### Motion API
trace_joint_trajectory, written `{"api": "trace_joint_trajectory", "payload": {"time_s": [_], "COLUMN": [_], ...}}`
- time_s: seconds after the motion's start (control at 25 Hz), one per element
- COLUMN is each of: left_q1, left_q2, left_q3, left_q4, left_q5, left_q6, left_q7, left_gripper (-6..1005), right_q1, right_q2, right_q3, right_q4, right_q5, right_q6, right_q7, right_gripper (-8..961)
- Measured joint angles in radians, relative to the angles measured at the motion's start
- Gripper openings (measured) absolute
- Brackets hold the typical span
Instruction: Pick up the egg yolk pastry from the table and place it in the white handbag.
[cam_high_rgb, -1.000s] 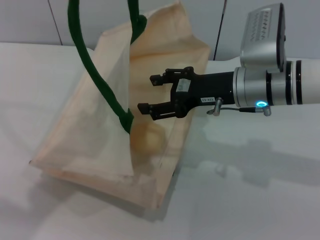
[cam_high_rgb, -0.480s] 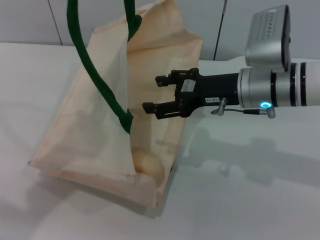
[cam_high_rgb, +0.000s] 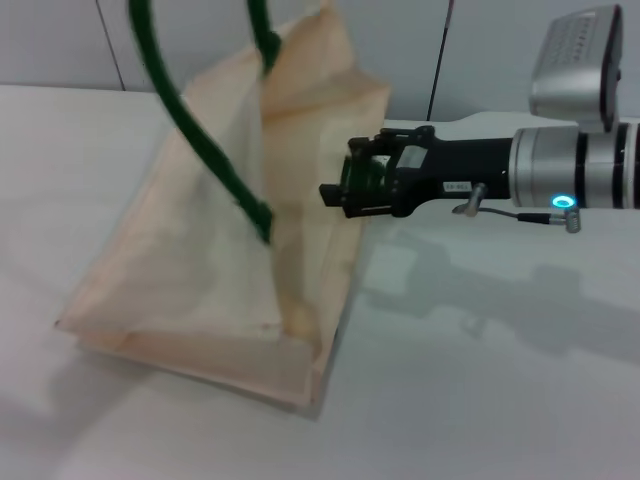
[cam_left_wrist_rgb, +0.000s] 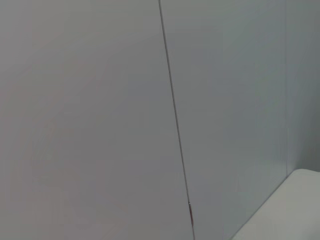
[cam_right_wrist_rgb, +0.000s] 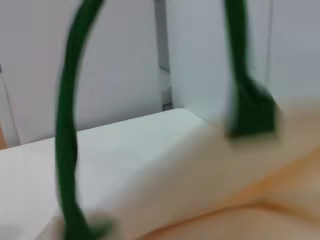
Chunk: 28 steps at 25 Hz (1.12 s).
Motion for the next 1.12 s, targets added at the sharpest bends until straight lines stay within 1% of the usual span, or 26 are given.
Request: {"api": "trace_joint_trajectory", "payload": {"time_s": [0.08, 0.16, 0.36, 0.48, 0.56, 0.68, 0.76, 0.84, 0.92, 0.96, 1.04, 1.08, 1.12], "left_q1": [0.0, 0.0, 0.0, 0.0, 0.001, 0.001, 0.001, 0.002, 0.01, 0.016, 0.025, 0.032, 0.041], "left_q2": [0.0, 0.0, 0.0, -0.001, -0.001, -0.002, -0.003, -0.004, -0.006, -0.007, -0.009, -0.01, -0.01], "left_q3": [0.0, -0.001, -0.019, -0.054, -0.088, -0.144, -0.162, -0.167, -0.167, -0.168, -0.168, -0.168, -0.167], "left_q4": [-0.013, -0.033, -0.052, -0.082, -0.109, -0.163, -0.194, -0.226, -0.259, -0.278, -0.298, -0.322, -0.371], "left_q5": [-0.001, -0.002, -0.009, -0.026, -0.04, -0.052, -0.052, -0.051, -0.052, -0.056, -0.061, -0.071, -0.099], "left_q6": [0.0, 0.005, 0.006, 0.006, 0.006, 0.007, 0.02, 0.048, 0.086, 0.113, 0.136, 0.16, 0.201], "left_q7": [0.006, 0.013, 0.014, 0.014, 0.019, 0.05, 0.072, 0.083, 0.096, 0.108, 0.12, 0.134, 0.165], "left_gripper": [132, 203, 379, 480, 547, 581, 591, 590, 590, 589, 588, 588, 587], "right_q1": [-0.004, -0.008, -0.025, -0.038, -0.056, -0.103, -0.149, -0.206, -0.253, -0.271, -0.306, -0.319, -0.327], "right_q2": [-0.013, -0.022, -0.032, -0.041, -0.048, -0.056, -0.057, -0.051, -0.036, -0.024, 0.011, 0.023, 0.032], "right_q3": [0.003, 0.012, 0.034, 0.059, 0.096, 0.187, 0.239, 0.298, 0.371, 0.418, 0.544, 0.598, 0.637], "right_q4": [0.0, 0.0, 0.003, 0.002, 0.006, 0.039, 0.093, 0.157, 0.195, 0.204, 0.218, 0.22, 0.218], "right_q5": [0.001, 0.001, 0.0, -0.001, 0.001, 0.002, -0.001, -0.002, 0.0, 0.002, 0.005, 0.009, 0.016], "right_q6": [-0.003, -0.003, -0.003, -0.003, 0.004, 0.028, 0.031, 0.027, 0.026, 0.027, 0.037, 0.048, 0.058], "right_q7": [0.016, 0.028, 0.033, 0.034, 0.034, 0.03, 0.022, 0.009, -0.027, -0.055, -0.131, -0.17, -0.198], "right_gripper": [847, 846, 840, 839, 838, 836, 835, 835, 835, 835, 835, 835, 835]}}
